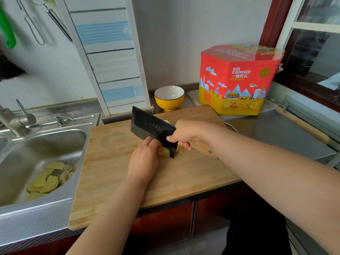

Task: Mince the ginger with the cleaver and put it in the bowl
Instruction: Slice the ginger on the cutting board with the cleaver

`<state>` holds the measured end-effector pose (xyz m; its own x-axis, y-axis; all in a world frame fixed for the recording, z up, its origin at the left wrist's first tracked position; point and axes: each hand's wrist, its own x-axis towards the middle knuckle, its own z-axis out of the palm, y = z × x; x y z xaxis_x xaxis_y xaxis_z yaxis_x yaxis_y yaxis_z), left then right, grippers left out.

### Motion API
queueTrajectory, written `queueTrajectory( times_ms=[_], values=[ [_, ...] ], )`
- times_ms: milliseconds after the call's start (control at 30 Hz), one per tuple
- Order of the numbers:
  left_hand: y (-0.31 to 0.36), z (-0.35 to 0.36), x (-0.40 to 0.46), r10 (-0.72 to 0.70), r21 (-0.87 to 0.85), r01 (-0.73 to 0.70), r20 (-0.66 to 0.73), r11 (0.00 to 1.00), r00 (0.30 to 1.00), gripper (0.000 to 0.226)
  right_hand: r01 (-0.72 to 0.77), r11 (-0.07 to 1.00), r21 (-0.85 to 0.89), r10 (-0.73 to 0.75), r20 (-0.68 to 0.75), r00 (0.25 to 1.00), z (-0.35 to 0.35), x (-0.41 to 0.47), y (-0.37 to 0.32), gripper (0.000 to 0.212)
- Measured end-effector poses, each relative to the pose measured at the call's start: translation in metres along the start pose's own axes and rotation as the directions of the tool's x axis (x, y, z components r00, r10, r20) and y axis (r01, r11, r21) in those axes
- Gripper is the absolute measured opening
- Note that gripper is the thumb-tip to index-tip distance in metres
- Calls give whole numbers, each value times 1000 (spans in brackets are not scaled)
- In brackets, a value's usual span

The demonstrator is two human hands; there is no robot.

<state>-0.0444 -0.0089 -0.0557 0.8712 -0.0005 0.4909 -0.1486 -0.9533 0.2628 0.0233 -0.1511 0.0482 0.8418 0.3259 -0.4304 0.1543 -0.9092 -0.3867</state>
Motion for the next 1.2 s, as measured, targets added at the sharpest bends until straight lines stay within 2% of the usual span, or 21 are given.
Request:
queueTrajectory(
  times_ms=[167, 433, 600, 933, 1200],
  values=[
    [-1, -1, -1, 0, -12, 0, 10, 1000, 1000, 11, 15, 994, -113, -22, -59, 998, -2, -6, 3, 43],
    [-2, -1, -4, -36, -26, 36, 19, 999, 999, 8, 29, 996, -87, -38, -108, 993, -15, -18, 7, 45],
    [-3, -3, -5, -35, -30, 35, 3, 999, 999, 10, 64, 997, -53, -68, -90, 994, -16, -21, 3, 41],
    [0, -5, -5, -10, -23, 10, -2, 1000, 1000, 9, 78, 981, -179, -97, -99, 990, -14, -29, -6, 47],
    [1, -5, -4, -7, -14, 7, 20, 1000, 1000, 6, 71, 981, -178, -86, -81, 993, -9, -28, -8, 46]
  ],
)
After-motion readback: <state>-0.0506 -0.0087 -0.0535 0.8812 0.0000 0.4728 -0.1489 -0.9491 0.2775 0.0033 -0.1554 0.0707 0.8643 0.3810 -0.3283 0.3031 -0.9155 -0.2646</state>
